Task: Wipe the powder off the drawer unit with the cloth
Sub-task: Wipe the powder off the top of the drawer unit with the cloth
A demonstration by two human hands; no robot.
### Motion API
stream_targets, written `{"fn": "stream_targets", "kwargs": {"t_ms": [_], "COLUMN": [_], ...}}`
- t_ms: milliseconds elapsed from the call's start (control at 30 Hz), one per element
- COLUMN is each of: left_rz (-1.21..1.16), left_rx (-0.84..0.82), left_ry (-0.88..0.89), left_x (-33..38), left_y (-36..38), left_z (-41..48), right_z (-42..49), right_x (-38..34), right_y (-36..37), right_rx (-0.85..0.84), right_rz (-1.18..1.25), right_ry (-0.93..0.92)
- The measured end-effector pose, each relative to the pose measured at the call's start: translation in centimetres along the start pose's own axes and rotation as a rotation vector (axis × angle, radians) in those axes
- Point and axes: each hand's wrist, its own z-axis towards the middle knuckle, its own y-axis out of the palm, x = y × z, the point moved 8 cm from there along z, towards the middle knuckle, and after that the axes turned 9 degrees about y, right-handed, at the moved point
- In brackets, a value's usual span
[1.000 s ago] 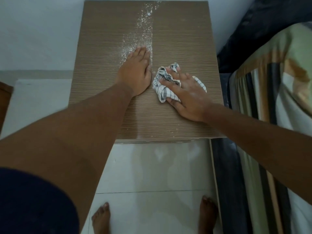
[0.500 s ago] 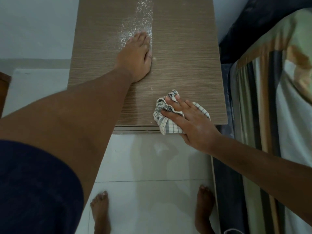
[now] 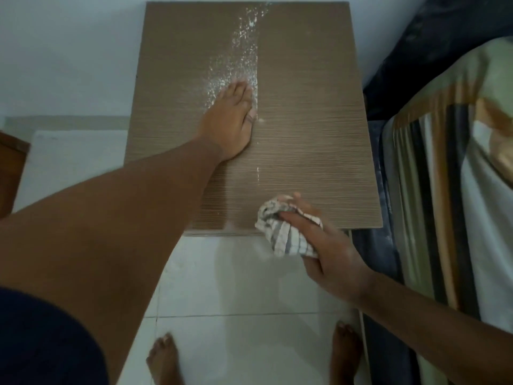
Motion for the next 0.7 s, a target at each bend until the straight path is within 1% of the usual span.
{"fn": "stream_targets", "kwargs": {"t_ms": [100, 167, 300, 433, 500, 533, 600, 633, 700], "left_rz": [-0.058, -0.017, 0.052, 0.081, 0.106, 0.118, 0.133, 0.14, 0.15], "left_rx": [0.061, 0.12, 0.111, 0.101, 0.093, 0.087, 0.076, 0.077, 0.079], "left_ry": [0.013, -0.024, -0.127, -0.162, -0.16, -0.162, -0.158, -0.153, -0.147], "left_x": [-1.5, -3.4, -7.2, -7.8, -8.2, -8.5, -8.7, -8.7, -8.8], "left_y": [-1.6, -3.0, -3.3, -2.7, -2.6, -2.6, -2.4, -2.3, -2.2], "left_z": [0.7, 1.4, 1.9, 2.1, 2.4, 2.4, 2.5, 2.5, 2.6], "right_z": [5.6, 9.6, 18.2, 25.8, 29.4, 31.0, 33.5, 34.5, 36.8], "right_x": [1.3, 2.1, 4.8, 9.6, 12.2, 13.5, 15.6, 15.9, 15.0], "right_y": [-2.9, -5.0, -9.5, -14.3, -15.9, -16.1, -15.5, -14.9, -13.3], "right_rx": [0.14, 0.253, 0.437, 0.541, 0.538, 0.496, 0.338, 0.275, 0.223], "right_rz": [0.074, 0.081, 0.032, -0.049, -0.127, -0.202, -0.361, -0.428, -0.49], "right_ry": [0.215, 0.286, 0.31, 0.357, 0.457, 0.525, 0.68, 0.713, 0.657]}}
